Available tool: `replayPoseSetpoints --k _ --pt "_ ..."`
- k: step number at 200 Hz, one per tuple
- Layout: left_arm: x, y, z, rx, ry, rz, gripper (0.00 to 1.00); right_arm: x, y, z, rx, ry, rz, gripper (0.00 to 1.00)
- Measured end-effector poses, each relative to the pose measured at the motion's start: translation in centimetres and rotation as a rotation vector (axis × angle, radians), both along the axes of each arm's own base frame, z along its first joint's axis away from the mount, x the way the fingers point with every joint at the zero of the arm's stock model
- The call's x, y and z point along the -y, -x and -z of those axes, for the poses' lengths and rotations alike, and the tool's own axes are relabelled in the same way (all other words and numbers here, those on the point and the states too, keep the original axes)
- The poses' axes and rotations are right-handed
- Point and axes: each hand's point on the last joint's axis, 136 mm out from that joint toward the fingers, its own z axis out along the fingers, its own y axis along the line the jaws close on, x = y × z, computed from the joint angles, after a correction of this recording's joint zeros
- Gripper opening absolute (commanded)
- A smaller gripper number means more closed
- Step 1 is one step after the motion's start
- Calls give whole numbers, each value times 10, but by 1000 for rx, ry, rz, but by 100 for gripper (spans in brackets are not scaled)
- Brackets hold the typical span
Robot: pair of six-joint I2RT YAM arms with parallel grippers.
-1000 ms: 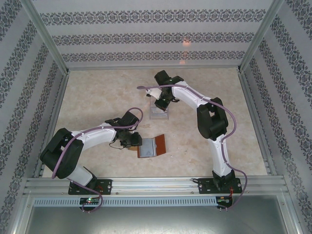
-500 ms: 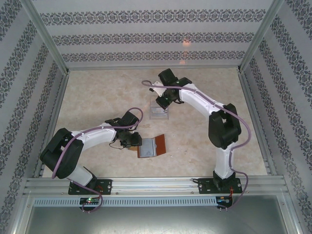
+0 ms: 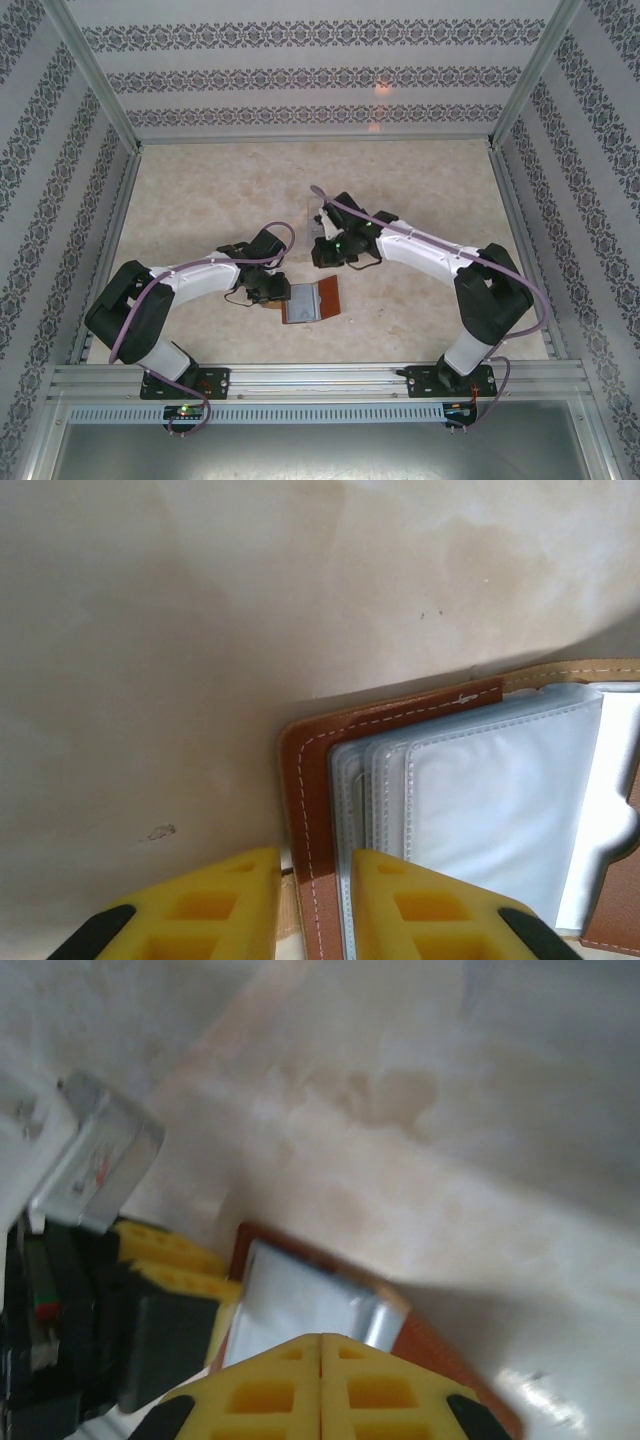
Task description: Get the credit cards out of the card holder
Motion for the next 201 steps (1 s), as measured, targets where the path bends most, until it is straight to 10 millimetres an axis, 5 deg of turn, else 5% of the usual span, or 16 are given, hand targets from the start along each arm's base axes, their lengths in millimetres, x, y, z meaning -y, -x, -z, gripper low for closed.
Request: replayPoseSetpoints --k 53,115,201 --pt "0 1 1 -2 -1 0 19 -28 46 11 -123 -53 27 10" --pt "-2 4 4 -7 5 -2 17 -52 54 48 -217 -65 67 15" --pt "-2 4 4 -4 11 -3 17 -40 58 67 -233 10 116 44"
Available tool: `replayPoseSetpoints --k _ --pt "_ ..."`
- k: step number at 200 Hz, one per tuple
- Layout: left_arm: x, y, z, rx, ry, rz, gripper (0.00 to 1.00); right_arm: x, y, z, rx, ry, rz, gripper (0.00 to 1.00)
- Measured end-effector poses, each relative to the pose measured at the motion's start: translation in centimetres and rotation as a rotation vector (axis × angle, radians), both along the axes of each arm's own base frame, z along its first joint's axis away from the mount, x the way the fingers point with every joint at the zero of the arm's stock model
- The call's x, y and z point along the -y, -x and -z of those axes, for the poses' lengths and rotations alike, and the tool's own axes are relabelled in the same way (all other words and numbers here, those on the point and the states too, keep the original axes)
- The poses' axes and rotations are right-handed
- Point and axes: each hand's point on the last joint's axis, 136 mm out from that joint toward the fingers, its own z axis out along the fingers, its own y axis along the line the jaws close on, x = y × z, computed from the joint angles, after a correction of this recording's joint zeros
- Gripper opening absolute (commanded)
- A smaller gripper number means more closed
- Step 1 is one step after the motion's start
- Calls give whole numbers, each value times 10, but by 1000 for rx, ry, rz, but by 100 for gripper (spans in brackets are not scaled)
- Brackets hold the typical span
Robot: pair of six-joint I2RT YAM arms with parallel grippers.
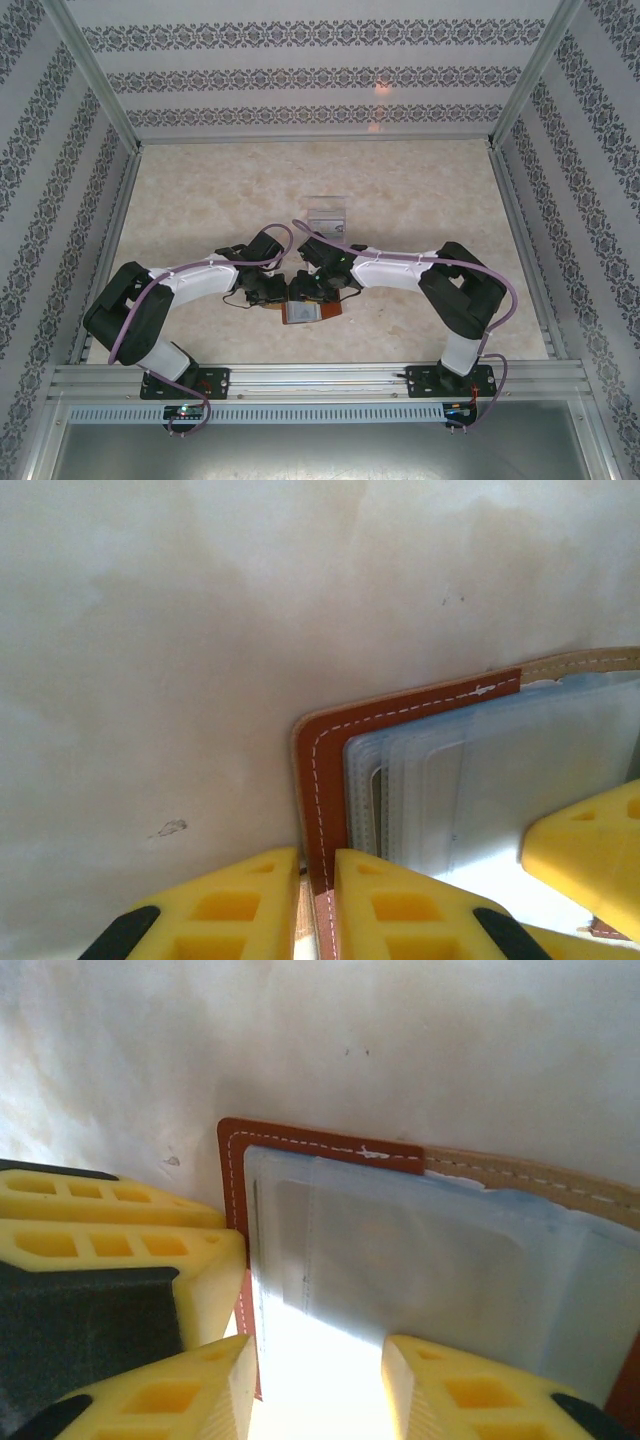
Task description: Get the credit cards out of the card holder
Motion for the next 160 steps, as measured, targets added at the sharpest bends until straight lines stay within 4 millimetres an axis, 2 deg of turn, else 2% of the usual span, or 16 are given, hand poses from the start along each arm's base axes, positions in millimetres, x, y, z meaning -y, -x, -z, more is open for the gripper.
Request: replayPoseSetpoints --k 31,82,109,160 --pt "0 0 0 2 1 0 17 8 1 -1 35 80 -10 53" --pt "1 1 0 0 9 2 17 24 5 0 86 258 -49 59" --pt "1 2 0 3 11 2 17 35 6 2 99 339 -61 59" --pt "1 1 0 4 12 3 17 55 5 2 118 441 -66 50"
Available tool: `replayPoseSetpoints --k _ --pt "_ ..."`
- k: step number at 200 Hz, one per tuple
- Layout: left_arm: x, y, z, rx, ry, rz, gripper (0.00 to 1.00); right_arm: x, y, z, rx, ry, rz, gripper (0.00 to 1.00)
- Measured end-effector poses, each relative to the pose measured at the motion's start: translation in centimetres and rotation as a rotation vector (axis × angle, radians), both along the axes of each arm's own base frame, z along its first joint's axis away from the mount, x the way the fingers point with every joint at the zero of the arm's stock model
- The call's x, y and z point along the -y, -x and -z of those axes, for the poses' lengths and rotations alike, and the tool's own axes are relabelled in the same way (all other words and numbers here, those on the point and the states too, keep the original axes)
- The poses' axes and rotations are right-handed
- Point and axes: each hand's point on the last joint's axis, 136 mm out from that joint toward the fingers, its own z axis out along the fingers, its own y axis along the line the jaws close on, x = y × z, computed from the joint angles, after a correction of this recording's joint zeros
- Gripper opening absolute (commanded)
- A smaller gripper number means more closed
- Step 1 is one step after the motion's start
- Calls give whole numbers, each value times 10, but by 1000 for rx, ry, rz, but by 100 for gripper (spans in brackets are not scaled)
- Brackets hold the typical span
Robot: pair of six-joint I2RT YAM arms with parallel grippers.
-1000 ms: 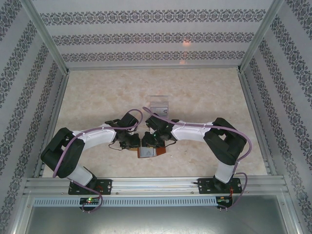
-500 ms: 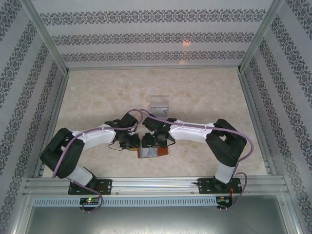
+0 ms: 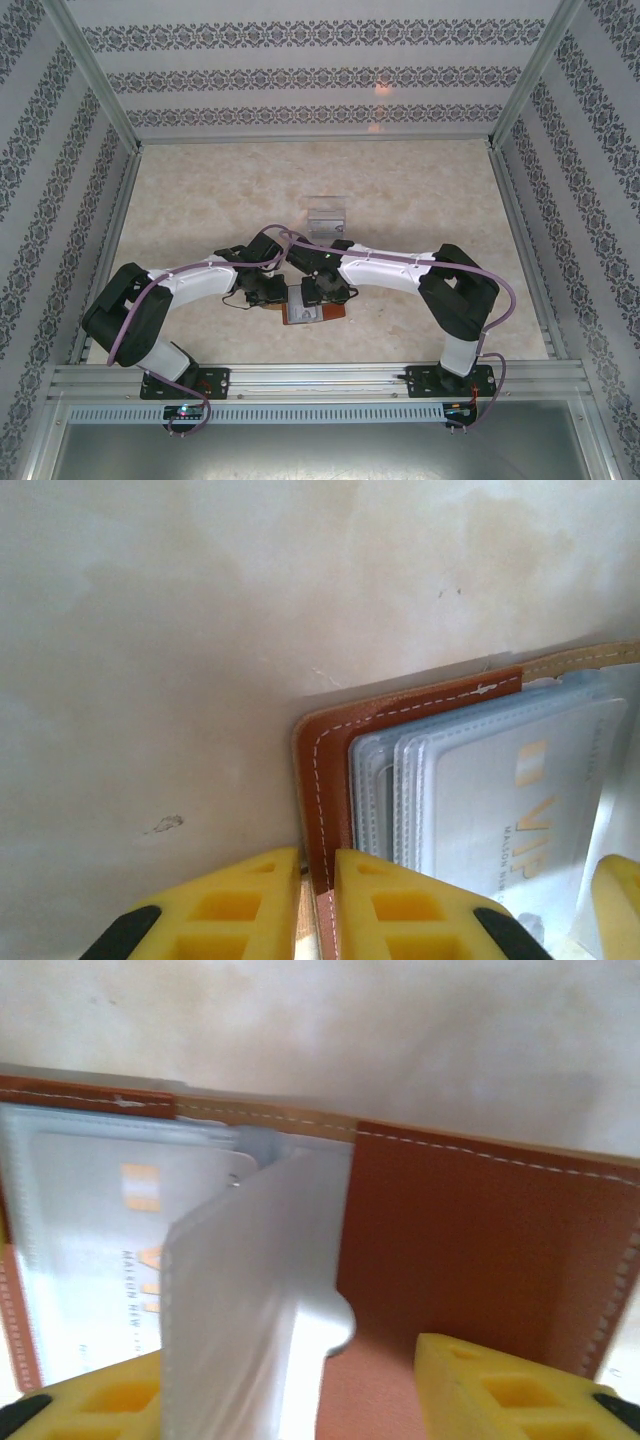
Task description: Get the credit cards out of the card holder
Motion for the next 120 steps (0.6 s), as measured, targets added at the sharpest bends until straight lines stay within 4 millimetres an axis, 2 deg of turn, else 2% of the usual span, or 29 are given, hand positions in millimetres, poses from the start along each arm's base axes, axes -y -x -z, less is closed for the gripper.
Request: replayPoseSetpoints --k 60,92,120 --pt "0 0 0 0 1 1 17 28 0 2 22 131 -6 55" --pt "0 0 0 -1 2 1 17 43 0 1 35 203 -15 55" --pt "1 0 -1 0 2 4 17 49 0 1 38 229 -21 51"
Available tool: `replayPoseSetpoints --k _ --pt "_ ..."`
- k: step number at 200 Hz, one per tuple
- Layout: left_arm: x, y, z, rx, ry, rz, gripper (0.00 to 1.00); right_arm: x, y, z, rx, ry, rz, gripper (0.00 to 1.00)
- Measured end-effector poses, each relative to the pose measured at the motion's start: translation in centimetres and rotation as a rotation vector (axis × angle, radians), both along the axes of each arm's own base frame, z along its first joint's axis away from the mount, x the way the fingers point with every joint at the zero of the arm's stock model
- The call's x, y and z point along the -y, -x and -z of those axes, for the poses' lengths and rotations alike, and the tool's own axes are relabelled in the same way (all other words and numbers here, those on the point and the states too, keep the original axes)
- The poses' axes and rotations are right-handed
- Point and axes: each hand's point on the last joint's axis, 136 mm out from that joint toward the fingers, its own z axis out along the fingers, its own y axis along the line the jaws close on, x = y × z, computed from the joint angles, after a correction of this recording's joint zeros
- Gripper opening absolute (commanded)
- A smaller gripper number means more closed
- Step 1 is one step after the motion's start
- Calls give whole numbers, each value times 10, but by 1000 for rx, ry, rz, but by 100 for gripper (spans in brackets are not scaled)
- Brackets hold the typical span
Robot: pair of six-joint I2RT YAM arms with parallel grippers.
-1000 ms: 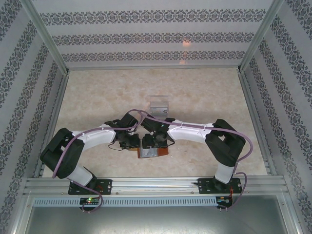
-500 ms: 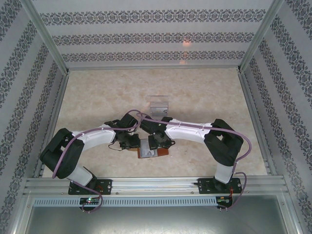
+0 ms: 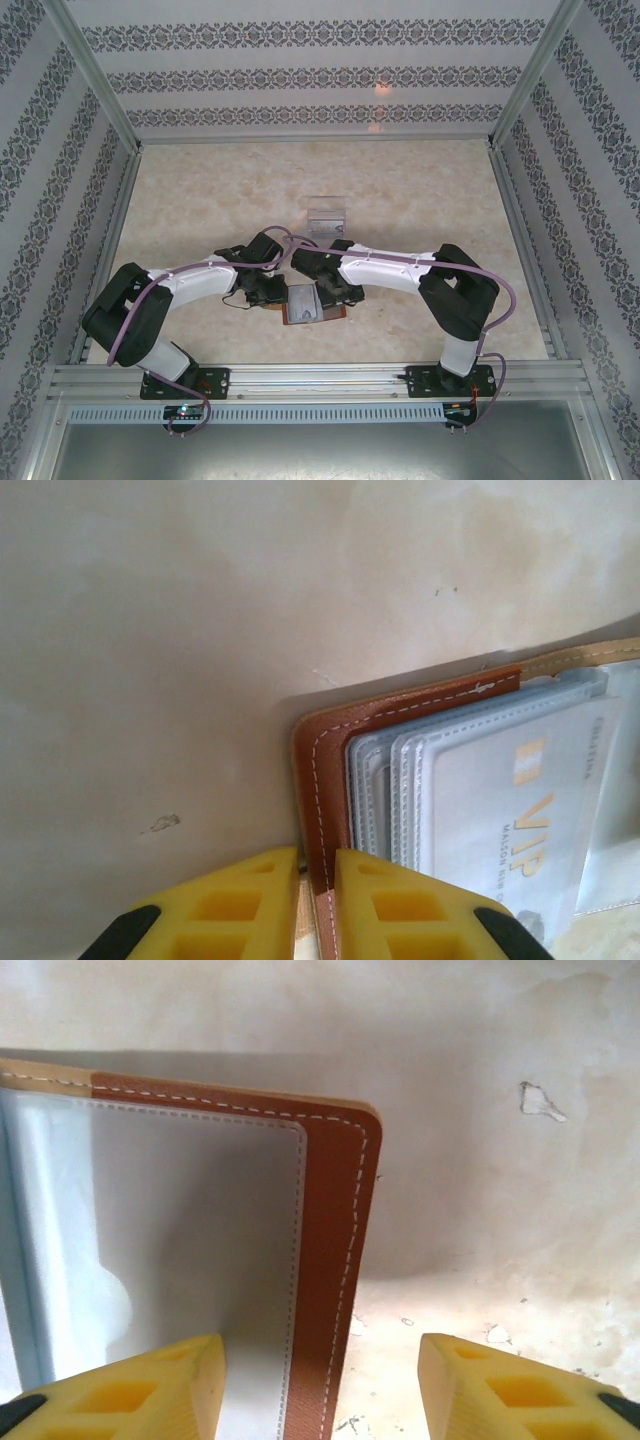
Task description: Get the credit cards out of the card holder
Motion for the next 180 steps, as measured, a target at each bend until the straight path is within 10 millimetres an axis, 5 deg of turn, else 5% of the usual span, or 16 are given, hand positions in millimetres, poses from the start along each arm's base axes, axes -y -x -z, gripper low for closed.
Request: replayPoseSetpoints --k 112,180 --pt "8 -8 -20 32 39 -10 20 -21 -9 -39 69 -159 -18 29" --pt "20 -3 -21 8 72 3 19 -52 -13 -23 -27 -458 55 19"
